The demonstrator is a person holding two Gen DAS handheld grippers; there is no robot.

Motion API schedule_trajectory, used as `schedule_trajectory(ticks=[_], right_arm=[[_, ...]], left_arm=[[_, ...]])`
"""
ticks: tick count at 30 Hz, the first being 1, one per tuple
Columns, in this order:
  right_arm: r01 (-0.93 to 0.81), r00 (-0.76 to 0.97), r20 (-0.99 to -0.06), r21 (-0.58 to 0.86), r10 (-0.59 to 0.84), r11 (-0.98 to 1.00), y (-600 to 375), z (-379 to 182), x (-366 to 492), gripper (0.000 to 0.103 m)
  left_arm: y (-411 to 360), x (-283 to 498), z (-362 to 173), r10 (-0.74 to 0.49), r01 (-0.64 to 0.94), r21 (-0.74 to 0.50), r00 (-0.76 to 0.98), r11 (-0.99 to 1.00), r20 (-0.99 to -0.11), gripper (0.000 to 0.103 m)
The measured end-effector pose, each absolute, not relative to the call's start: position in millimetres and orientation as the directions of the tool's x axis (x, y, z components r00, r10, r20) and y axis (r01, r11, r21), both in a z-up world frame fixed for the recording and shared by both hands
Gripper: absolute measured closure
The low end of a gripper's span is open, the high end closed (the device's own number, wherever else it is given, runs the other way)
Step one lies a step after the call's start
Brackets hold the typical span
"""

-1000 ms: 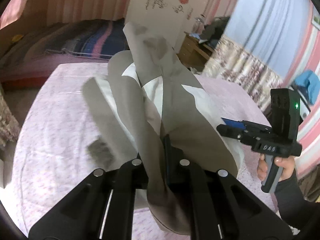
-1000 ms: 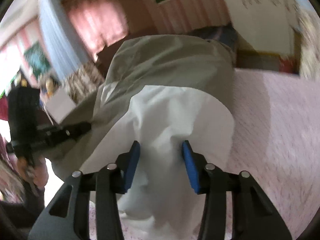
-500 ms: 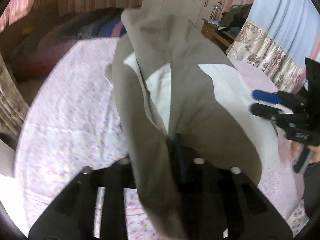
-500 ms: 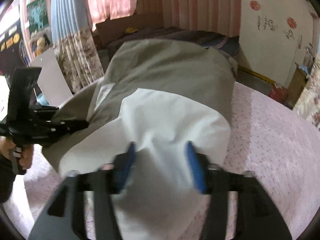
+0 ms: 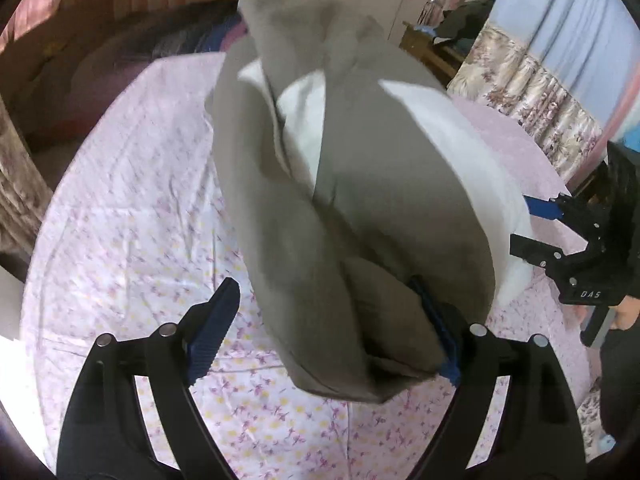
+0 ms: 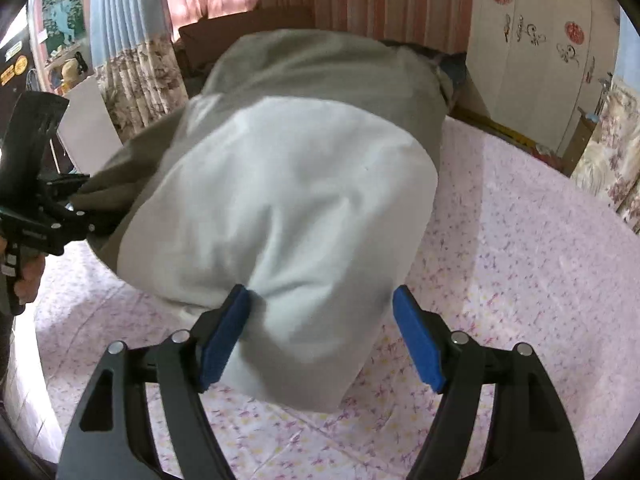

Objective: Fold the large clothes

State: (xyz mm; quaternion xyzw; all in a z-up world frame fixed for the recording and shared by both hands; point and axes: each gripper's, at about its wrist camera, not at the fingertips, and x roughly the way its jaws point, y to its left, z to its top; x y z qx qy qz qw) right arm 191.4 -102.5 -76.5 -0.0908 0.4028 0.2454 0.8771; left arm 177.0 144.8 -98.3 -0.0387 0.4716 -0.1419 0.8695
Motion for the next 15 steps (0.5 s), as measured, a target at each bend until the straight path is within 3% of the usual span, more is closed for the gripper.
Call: schedule_trajectory(ticks=[5, 10, 15], right_arm=[[-0.496, 0.563, -0.755, 0.016, 0.336, 0.868, -98, -95, 205, 0.011], [-0.472, 0.545, -0.740, 0.117, 0.394, 0.874, -109, -90, 205, 0.010], [-0.417, 0.542, -0.712, 0.233, 0.447, 0.878, -127, -77, 196, 0.008]], left_arm=[[144, 193, -122, -0.245, 0.192, -0.169, 0.502, 0.967, -0.829, 0.005], [142, 187, -116, -0.213, 0.174, -0.139, 0.548, 0.975, -0.809, 0.003], [157, 169, -91, -0.230, 0.110, -0.205, 0.589, 0.973, -0.775, 0.003]])
